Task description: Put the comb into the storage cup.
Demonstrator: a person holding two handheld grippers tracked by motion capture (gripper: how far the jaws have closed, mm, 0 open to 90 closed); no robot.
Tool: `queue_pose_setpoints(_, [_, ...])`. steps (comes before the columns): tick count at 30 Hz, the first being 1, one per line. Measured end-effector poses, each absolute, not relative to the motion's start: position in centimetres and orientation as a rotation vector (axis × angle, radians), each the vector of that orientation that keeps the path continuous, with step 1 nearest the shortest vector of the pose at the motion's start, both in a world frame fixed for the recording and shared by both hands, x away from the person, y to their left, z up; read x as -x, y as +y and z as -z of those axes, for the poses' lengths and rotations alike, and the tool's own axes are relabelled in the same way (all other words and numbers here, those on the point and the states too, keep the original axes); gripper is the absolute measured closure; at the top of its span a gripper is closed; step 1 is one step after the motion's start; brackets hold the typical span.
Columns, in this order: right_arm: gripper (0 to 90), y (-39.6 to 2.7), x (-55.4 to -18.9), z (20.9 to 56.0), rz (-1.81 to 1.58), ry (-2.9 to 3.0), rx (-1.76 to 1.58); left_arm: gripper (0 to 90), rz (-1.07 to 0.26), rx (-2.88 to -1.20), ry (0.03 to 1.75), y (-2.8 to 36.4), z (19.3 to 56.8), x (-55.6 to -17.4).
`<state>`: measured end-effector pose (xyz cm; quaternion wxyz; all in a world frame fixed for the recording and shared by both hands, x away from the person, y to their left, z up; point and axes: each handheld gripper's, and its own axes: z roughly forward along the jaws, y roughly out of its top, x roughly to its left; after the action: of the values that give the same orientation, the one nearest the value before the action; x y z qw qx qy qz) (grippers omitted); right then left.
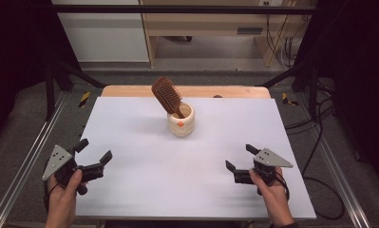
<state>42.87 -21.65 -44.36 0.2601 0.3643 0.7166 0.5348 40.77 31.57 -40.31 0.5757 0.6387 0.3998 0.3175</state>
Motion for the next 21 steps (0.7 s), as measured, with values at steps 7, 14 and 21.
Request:
queue_pose_setpoints(7, [4.5, -22.6, -42.6, 44.6, -1.451, 1.932, -0.988, 1.6, -0.721, -1.506, 0.939, 31.1, 41.0, -40.6])
queue_pose_setpoints(14, [4.4, -23.2, -42.5, 44.9, -1.453, 1.924, -1.0, 1.6, -0.695, -1.525, 0.94, 30.5, 41.6, -40.5])
queue_pose_setpoints(21, [4.3, -23.3, -42.4, 45.1, -1.458, 1.927, -1.0, 1.6, -0.689, -1.548, 0.935, 29.7, 42.1, -40.4])
